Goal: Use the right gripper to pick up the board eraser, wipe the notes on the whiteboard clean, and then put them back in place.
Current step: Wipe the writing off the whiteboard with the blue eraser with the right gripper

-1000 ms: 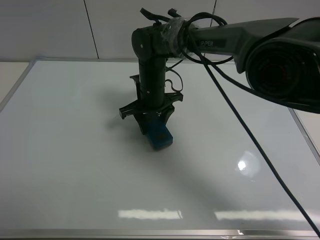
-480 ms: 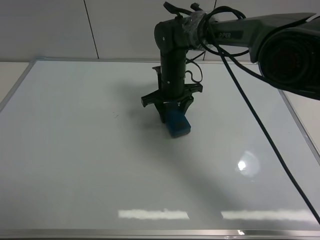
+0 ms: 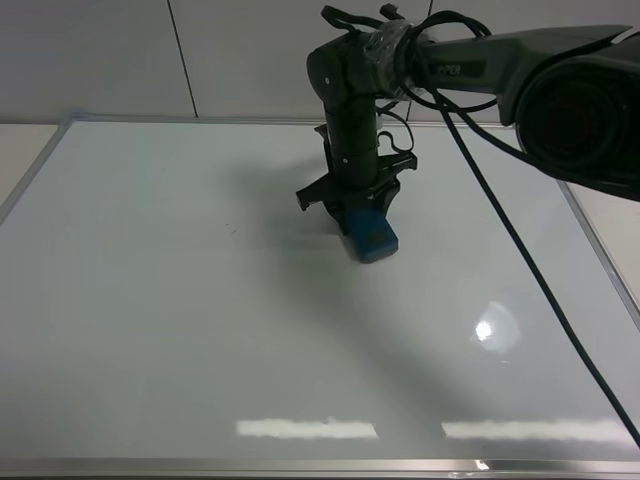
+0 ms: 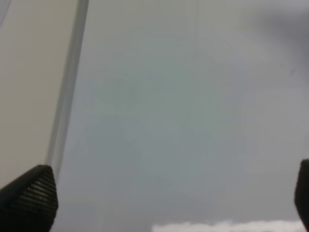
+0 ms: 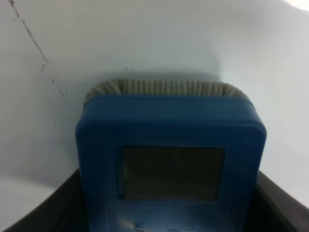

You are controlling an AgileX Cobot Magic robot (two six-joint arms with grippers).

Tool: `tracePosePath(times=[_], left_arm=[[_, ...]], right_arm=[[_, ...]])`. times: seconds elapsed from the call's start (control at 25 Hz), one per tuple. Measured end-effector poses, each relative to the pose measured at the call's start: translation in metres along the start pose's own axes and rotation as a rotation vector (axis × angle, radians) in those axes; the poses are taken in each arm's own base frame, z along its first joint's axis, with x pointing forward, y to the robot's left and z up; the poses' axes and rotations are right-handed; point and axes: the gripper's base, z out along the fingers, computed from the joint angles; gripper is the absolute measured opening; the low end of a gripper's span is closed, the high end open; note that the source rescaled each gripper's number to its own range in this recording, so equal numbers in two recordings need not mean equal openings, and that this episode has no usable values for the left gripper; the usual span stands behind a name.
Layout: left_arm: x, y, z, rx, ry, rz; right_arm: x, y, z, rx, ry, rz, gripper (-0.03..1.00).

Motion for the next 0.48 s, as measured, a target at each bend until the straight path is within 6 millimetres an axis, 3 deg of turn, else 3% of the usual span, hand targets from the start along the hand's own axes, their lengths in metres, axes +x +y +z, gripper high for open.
tracePosePath(times=[0.48], left_arm=[[0.0,0.004,0.0,-0.045,0.004,0.025]], right_arm=[[-0.014,0.05,-0.006,-0.234,-0.118,-0.151,0.0]])
